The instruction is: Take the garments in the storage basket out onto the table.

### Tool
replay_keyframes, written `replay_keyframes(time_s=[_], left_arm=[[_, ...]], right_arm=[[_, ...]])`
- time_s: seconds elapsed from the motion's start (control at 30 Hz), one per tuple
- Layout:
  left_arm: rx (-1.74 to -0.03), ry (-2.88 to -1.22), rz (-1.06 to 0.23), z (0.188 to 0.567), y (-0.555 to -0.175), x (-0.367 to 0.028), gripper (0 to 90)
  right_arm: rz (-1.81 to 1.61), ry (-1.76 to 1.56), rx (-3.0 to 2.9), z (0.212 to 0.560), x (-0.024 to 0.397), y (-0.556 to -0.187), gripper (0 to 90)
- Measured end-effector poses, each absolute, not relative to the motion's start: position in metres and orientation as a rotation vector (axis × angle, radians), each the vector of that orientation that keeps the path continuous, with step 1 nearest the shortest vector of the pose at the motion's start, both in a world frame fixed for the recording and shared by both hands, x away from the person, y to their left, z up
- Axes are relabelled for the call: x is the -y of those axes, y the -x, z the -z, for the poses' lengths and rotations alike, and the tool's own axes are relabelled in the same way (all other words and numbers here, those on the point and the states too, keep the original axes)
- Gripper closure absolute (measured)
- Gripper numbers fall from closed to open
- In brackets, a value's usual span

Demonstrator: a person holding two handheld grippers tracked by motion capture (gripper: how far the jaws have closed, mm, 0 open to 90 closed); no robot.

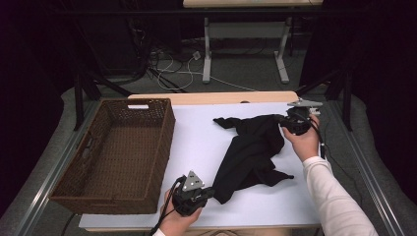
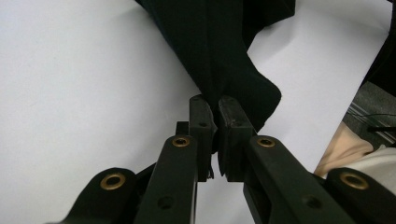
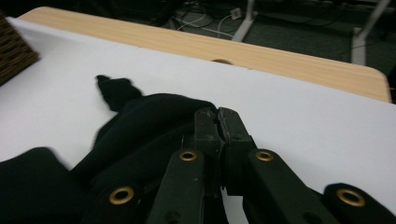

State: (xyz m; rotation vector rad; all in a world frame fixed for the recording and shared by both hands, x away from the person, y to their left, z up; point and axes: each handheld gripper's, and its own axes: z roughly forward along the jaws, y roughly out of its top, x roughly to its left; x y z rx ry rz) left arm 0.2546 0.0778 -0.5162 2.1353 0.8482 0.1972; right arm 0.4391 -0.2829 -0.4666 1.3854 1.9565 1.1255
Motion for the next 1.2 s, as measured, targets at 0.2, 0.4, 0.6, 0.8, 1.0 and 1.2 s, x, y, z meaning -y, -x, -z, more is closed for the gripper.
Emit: replay_keyframes(time_s=[0.2, 0.4, 0.6, 0.8, 1.0, 1.2], left_arm=[[-0.874, -2.109, -0.205, 0.512, -0.254, -0.083, 85.9], [-0.869, -2.108, -0.204, 0.511, -0.255, -0.086, 85.9], [-0.873, -2.098, -0.201, 0.51, -0.255, -0.086, 85.9], [-0.882, -2.083, -0.201, 0.51, -0.257, -0.086, 85.8], [-0.89, -2.06, -0.219, 0.505, -0.262, -0.085, 85.8], [-0.889, -2.04, -0.255, 0.498, -0.265, -0.089, 85.8]], right_arm=[[-1.076, -1.478, -1.867, 0.469, 0.312, -0.448, 87.5], [-1.022, -1.545, -1.847, 0.482, 0.329, -0.456, 87.4], [-1.046, -1.581, -1.89, 0.496, 0.327, -0.456, 79.9], [-1.104, -1.475, -1.937, 0.485, 0.311, -0.44, 65.7], [-1.146, -1.315, -2.059, 0.481, 0.282, -0.407, 60.5], [-1.205, -1.221, -2.155, 0.487, 0.26, -0.374, 53.8]])
